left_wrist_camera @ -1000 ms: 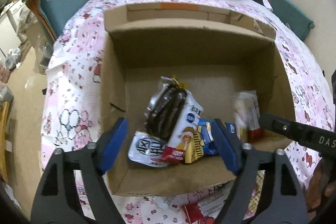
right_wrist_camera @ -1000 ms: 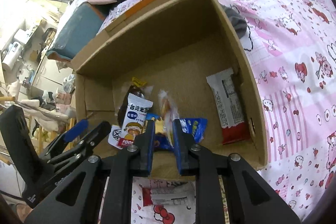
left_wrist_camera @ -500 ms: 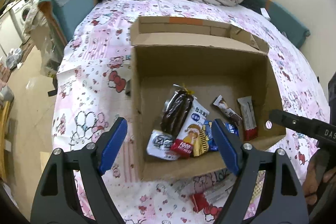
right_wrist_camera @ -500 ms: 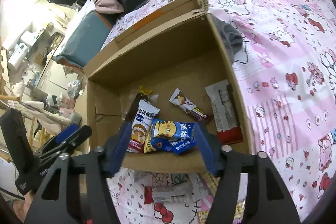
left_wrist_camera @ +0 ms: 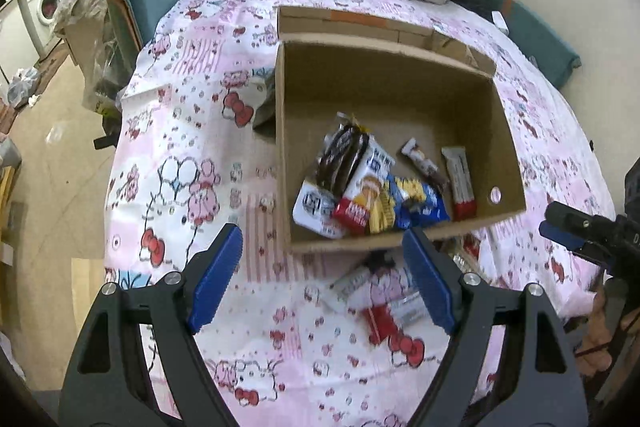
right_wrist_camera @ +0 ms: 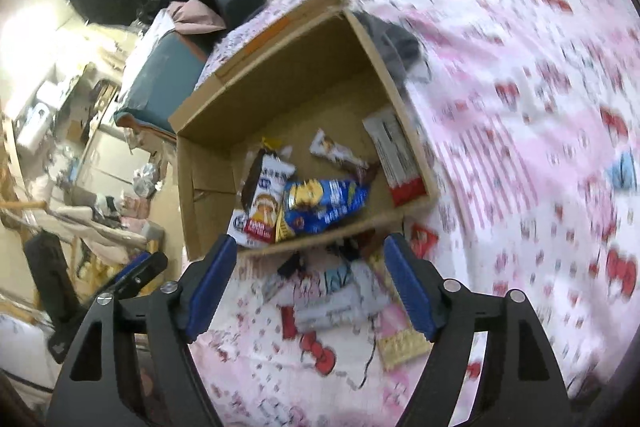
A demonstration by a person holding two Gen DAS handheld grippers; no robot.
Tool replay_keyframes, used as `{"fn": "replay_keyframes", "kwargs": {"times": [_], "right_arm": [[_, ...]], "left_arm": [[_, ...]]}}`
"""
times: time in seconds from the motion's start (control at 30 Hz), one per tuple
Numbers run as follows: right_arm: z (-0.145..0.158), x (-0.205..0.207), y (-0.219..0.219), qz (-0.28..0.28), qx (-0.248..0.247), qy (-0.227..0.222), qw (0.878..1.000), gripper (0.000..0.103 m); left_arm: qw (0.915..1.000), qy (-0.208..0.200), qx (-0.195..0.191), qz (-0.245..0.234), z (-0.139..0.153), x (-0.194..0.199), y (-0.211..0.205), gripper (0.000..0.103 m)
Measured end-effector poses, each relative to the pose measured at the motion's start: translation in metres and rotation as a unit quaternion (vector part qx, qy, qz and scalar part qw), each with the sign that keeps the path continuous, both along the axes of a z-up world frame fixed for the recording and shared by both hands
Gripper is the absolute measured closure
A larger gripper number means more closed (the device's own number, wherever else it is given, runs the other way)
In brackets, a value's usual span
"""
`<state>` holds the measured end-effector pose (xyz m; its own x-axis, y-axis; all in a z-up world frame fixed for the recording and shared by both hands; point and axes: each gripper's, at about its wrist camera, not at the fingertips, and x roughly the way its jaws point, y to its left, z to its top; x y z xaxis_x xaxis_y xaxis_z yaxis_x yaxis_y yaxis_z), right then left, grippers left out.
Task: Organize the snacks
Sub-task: 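Open both grippers over the box and pull back toward the pile, then grasp the blue-and-white bar with the left gripper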
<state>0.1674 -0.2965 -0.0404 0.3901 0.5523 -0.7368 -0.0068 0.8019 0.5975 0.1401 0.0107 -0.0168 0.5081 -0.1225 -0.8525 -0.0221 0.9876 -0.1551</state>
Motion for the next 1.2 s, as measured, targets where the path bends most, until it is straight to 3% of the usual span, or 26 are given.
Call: {"fn": "replay_keyframes", "kwargs": {"times": [0.27, 0.47, 0.53, 0.63, 0.93, 0.97, 1.03, 1.07, 1.1, 1.2], "right_arm": [[-0.020, -0.021, -0.008, -0.034, 0.014, 0.054, 0.998, 0.024], [-0.032, -0.022, -0.008, -0.048, 0.019, 0.084, 0.995, 0.024], [-0.033, -0.022, -0.008, -0.050, 0.009, 0.085, 0.995, 0.024], [-0.039, -0.020, -0.012, -0.059, 0.013, 0.100, 0.993, 0.024], [-0.050, -0.026, -0.035, -0.098, 0.016, 0.127, 0.987, 0.024], [-0.051, -0.027, -0.037, -0.101, 0.015, 0.129, 0.986, 0.024], [-0.053, -0.026, -0.038, -0.104, 0.011, 0.131, 0.986, 0.024], [-0.054, -0.025, -0.038, -0.104, 0.010, 0.133, 0.986, 0.024], [-0.056, -0.025, -0.038, -0.104, 0.007, 0.136, 0.985, 0.024], [-0.061, -0.022, -0.034, -0.097, 0.001, 0.145, 0.985, 0.024]], "left_arm": [[0.9986, 0.046, -0.026, 0.006, -0.024, -0.013, 0.006, 0.023], [0.9953, 0.088, -0.025, -0.033, -0.051, -0.009, -0.012, 0.024], [0.9927, 0.104, -0.025, -0.055, -0.063, -0.006, -0.025, 0.029], [0.9890, 0.122, -0.015, -0.082, -0.082, 0.001, -0.047, 0.038], [0.9819, 0.119, 0.032, -0.144, -0.112, 0.028, -0.090, 0.041], [0.9807, 0.125, 0.030, -0.147, -0.117, 0.030, -0.091, 0.043], [0.9798, 0.130, 0.036, -0.148, -0.122, 0.032, -0.091, 0.058], [0.9791, 0.133, 0.043, -0.148, -0.124, 0.031, -0.089, 0.085], [0.9780, 0.140, 0.045, -0.147, -0.125, 0.031, -0.088, 0.092], [0.9796, 0.150, 0.029, -0.131, -0.121, 0.026, -0.077, 0.094]]}}
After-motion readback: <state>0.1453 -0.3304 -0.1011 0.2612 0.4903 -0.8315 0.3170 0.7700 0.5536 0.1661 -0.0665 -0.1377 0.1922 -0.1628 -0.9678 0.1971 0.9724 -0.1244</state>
